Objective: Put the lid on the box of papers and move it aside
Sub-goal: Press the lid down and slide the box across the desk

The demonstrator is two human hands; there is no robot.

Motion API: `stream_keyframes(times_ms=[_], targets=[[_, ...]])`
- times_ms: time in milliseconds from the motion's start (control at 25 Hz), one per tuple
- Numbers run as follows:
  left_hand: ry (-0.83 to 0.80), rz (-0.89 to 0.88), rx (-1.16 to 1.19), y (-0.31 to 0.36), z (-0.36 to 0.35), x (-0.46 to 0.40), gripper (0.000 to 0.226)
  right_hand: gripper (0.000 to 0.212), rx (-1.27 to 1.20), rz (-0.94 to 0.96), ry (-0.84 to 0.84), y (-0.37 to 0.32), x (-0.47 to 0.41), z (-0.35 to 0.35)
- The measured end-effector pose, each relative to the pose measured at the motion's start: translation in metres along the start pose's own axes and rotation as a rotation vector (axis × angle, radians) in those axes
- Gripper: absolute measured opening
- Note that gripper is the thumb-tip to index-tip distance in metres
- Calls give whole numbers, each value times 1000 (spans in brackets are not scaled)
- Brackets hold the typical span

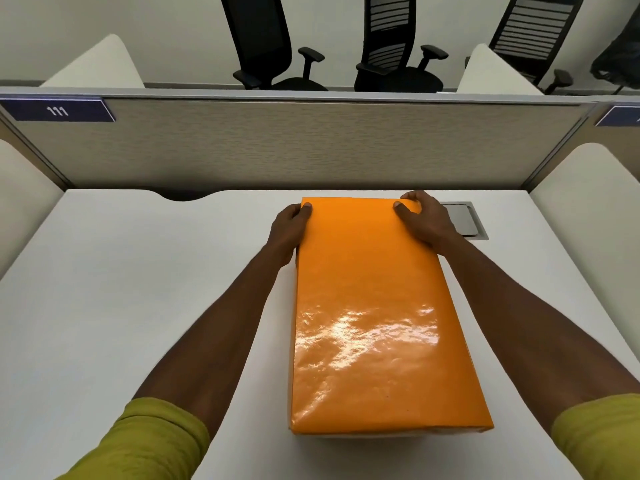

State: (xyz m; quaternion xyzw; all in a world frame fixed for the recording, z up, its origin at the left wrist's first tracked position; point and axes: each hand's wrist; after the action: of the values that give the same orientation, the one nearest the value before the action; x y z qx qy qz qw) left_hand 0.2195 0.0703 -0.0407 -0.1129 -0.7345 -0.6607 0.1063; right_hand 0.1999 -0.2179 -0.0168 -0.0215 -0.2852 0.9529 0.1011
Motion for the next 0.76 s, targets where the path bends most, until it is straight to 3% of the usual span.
stream_keyframes(times_ms=[560,760], targets=[[-27,-57,-215,-4,9,3,59,50,82,-26,3,-6,1,-17],[-37,-91,-258,-3,10,8,53,48,68,-72,-74,-10,1,-11]])
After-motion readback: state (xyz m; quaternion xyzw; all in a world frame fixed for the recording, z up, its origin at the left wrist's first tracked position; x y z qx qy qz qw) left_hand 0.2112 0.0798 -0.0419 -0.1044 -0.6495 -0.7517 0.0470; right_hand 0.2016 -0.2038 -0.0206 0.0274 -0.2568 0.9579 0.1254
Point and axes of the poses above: each hand's wrist, its own x-axis away from the middle knuckle, its own z-axis out of the back of the hand, y = z × x, and after that the axes turned 15 degrees about x, right-handed
